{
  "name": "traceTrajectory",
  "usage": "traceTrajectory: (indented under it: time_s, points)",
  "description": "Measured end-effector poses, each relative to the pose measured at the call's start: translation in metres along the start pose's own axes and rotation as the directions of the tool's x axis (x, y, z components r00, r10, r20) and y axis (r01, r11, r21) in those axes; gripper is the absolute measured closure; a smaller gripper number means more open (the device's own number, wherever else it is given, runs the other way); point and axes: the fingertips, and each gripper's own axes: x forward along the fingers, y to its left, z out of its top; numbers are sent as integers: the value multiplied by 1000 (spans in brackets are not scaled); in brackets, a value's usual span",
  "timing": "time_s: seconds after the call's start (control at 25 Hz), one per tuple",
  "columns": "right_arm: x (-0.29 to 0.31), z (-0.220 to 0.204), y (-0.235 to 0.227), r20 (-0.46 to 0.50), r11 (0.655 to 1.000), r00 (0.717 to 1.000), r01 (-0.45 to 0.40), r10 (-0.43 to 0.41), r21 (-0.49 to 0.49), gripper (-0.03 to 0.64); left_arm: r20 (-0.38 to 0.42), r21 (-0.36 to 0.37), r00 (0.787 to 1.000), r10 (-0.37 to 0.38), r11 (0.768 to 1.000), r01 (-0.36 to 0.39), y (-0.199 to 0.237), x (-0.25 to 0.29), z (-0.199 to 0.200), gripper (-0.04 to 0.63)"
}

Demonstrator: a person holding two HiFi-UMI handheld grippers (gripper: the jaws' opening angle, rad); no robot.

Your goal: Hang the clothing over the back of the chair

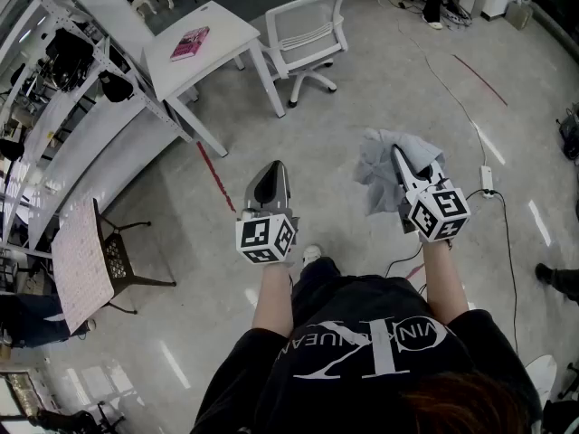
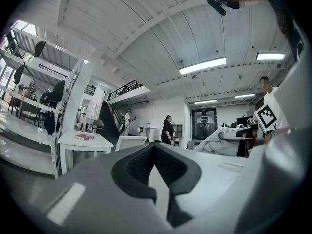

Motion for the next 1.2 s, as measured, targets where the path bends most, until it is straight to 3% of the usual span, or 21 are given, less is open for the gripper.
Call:
traceTrajectory:
  time_s: [0.52, 0.92, 1.2]
  points:
    - [18, -3, -35, 1, 1000, 1000, 24, -24, -5, 560, -47, -32, 999, 17, 999, -19, 3, 25, -21, 584]
    - [78, -26, -93, -72, 995, 996, 65, -60, 69, 560, -92, -71, 996, -14, 997, 8, 28, 123, -40, 584]
    - [135, -25, -131, -98, 994, 992, 92, -85, 67, 560, -83, -87, 995, -58, 995, 51, 55, 209, -35, 584]
